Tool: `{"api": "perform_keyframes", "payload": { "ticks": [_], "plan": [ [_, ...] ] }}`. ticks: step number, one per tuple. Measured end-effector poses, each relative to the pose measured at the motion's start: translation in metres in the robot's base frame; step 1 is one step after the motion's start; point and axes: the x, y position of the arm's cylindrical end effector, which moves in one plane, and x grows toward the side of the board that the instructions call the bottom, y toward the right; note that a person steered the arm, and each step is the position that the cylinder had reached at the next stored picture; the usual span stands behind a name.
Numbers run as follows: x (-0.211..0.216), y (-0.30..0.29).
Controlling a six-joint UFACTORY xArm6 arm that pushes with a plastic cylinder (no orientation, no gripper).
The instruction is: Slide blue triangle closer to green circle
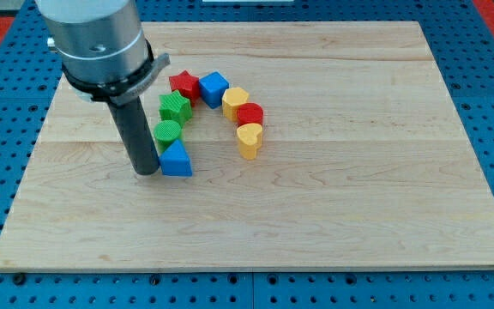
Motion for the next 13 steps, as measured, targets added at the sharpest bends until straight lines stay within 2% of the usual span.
{"api": "perform_keyframes", "payload": {
  "ticks": [3,6,7,9,10,11,13],
  "plan": [
    [-0.040,0.017],
    [0.035,0.003],
    [0.037,0.040],
    [-0.008,0.054],
    [0.001,0.061],
    [0.005,0.045],
    [-0.008,0.027]
  ]
}}
